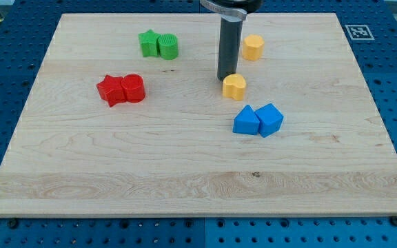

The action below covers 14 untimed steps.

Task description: Place the yellow hexagon to the right of the yellow heart

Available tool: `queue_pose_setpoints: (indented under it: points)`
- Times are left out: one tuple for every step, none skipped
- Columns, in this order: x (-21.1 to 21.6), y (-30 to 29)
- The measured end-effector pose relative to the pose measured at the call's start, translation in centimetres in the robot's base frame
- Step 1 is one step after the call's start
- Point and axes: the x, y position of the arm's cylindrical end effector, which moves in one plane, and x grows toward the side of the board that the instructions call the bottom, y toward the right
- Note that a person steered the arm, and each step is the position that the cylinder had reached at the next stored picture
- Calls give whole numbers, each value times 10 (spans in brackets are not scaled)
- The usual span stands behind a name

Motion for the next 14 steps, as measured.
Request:
queue_pose_setpoints:
  points:
    - [7,3]
    - [21,4]
    - [23,4]
    - [33,6]
    - [36,8]
    - [36,11]
    - [36,11]
    - [9,11]
    - [-20,11]
    - [-38,11]
    - [-68,11]
    - [-92,7]
    - [-96,6]
    - [-101,23]
